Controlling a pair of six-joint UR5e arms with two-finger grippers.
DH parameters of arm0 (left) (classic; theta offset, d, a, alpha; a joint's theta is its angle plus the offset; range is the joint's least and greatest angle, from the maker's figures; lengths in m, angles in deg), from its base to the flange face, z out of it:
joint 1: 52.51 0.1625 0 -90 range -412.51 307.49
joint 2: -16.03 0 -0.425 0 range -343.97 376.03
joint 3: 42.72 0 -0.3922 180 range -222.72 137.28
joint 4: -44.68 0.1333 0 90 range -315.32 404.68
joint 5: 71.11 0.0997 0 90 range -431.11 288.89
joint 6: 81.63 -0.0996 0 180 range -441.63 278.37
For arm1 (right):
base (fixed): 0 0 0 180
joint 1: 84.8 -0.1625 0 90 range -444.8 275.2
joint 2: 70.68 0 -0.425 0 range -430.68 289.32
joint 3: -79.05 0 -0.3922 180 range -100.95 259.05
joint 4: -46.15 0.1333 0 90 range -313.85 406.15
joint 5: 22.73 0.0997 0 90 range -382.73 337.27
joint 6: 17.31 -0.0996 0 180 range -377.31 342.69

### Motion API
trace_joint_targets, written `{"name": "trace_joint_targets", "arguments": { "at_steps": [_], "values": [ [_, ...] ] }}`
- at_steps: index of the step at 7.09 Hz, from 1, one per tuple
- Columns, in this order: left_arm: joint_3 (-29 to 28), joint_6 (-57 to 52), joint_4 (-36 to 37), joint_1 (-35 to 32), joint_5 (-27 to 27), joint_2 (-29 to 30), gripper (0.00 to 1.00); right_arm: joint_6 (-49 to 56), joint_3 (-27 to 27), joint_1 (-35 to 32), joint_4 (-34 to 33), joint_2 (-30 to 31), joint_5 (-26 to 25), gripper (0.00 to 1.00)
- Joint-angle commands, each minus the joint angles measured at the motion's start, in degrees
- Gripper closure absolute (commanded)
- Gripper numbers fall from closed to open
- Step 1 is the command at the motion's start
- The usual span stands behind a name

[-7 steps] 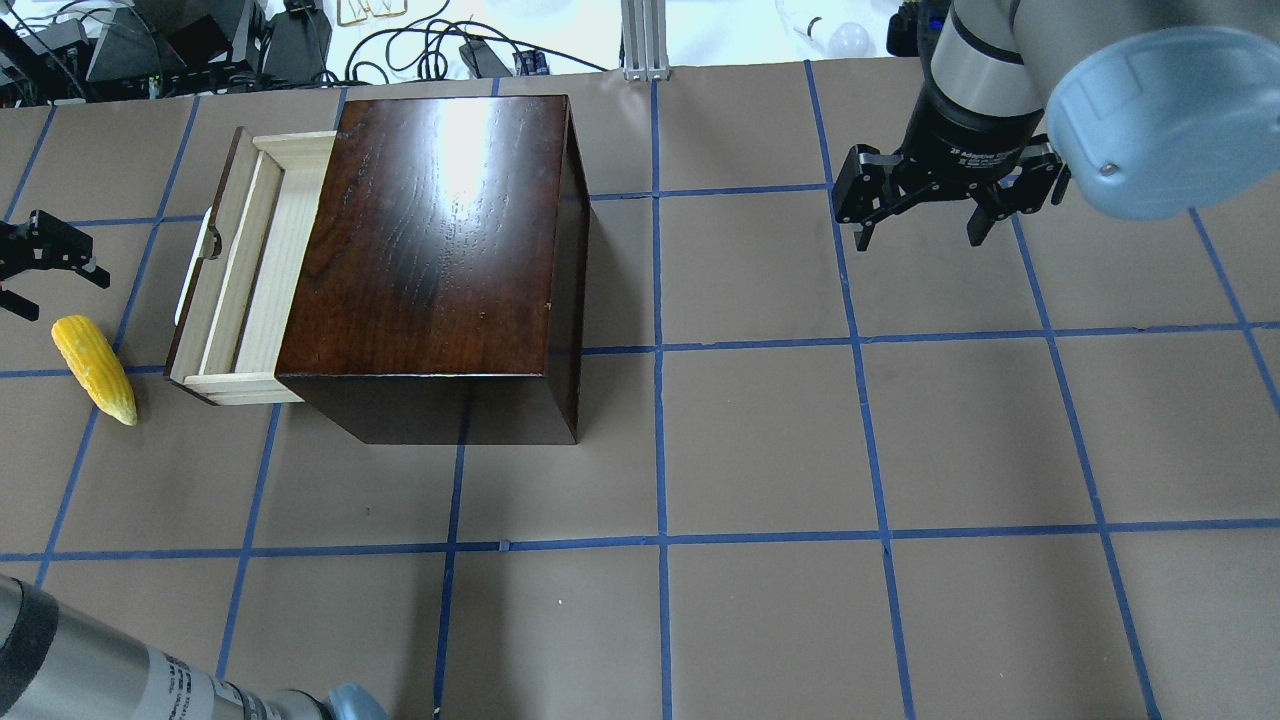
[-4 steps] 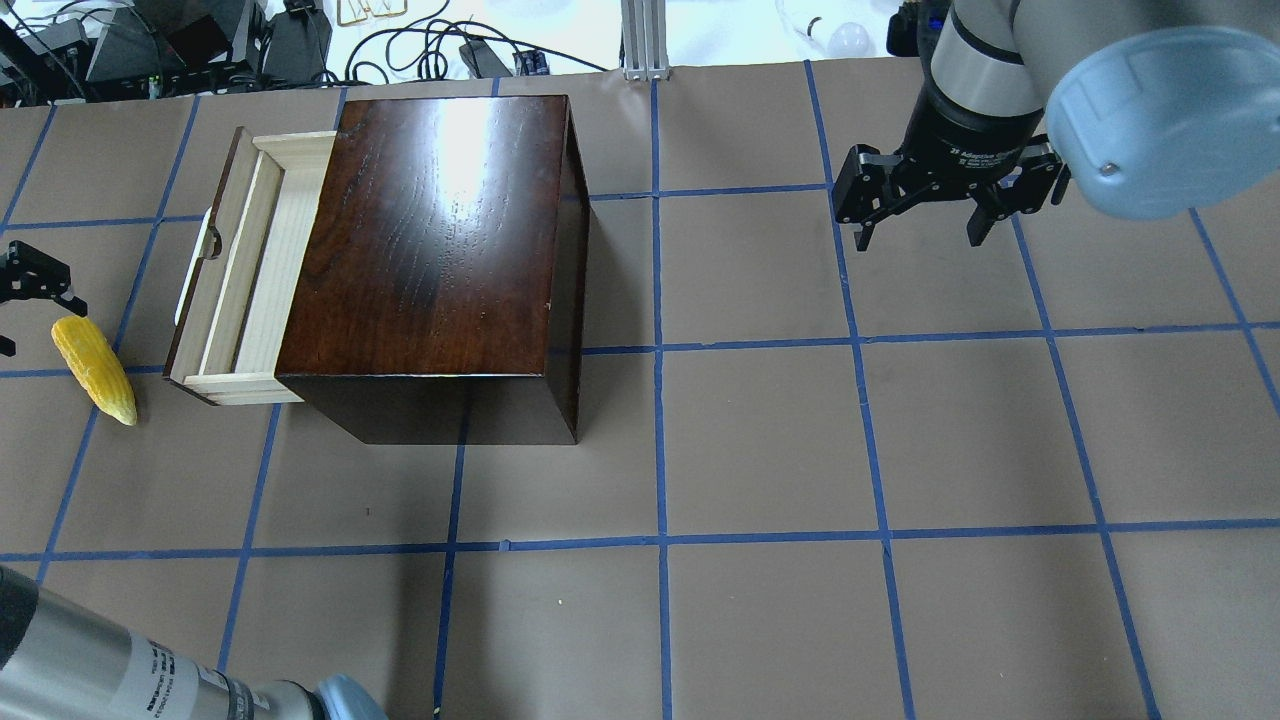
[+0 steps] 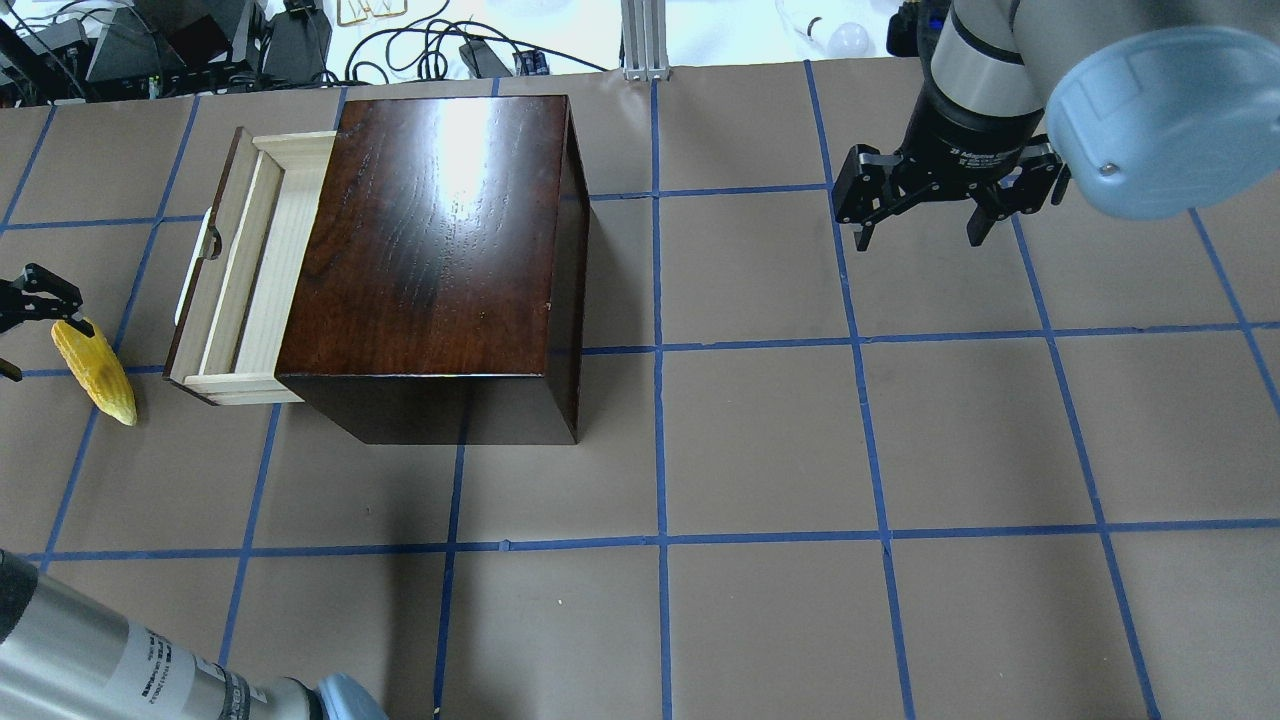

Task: Open drawer and put corn inside
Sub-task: 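Lower the left gripper and grasp the yellow corn cob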

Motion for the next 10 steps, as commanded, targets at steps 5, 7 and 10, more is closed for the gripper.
{"name": "trace_joint_targets", "arguments": {
  "at_steps": [5,7,10],
  "values": [
    [-0.09,0.66,2.45,-0.05,-0.08,4.22,0.00,0.00,0.00,0.00,0.02,0.00,0.00,0.00],
    [-0.18,1.09,2.45,-0.05,-0.43,4.31,0.39,0.00,0.00,0.00,0.02,0.00,0.00,0.00],
    [-0.71,0.66,2.45,-0.14,-0.52,4.05,0.92,0.00,0.00,0.00,0.02,0.00,0.00,0.00]
  ]
}}
